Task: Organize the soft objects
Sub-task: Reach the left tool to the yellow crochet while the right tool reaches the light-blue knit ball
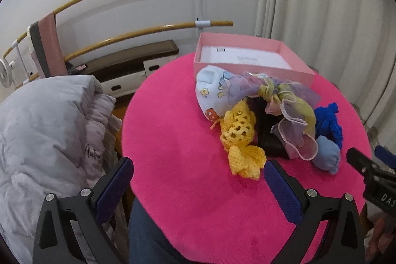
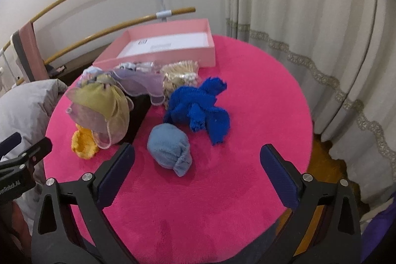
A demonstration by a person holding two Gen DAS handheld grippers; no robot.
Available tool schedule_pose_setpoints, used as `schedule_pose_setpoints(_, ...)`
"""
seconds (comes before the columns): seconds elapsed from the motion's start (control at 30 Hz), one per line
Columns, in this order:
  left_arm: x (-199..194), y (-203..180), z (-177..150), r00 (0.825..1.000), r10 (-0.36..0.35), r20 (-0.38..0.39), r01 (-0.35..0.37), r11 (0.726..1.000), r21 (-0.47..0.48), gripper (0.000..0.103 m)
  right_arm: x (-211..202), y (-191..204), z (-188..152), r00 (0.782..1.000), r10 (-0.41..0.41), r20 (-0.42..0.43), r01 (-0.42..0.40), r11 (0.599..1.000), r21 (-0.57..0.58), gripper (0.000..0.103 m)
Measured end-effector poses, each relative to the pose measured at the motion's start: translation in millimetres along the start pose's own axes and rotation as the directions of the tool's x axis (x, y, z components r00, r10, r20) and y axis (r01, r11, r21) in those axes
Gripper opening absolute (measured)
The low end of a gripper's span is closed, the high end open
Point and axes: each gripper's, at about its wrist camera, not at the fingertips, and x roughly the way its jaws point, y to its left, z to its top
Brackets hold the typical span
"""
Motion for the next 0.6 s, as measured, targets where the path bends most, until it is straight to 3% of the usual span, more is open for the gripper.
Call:
schedule_pose_setpoints(0.47, 97, -9, 23, 0.996, -0.024, -0.080, 0.024, 1.000, 0.010, 0.103, 54, 9, 3, 0.984, 0.121, -0.128, -0.121, 0.993, 0.009, 0.065)
schedule_pose_setpoints(0.6, 129, -9, 28, 0.994, -0.034, -0.105, 0.034, 0.999, -0.004, 0.103, 62, 11, 4, 0.981, 0.136, -0.142, -0.136, 0.991, 0.010, 0.063)
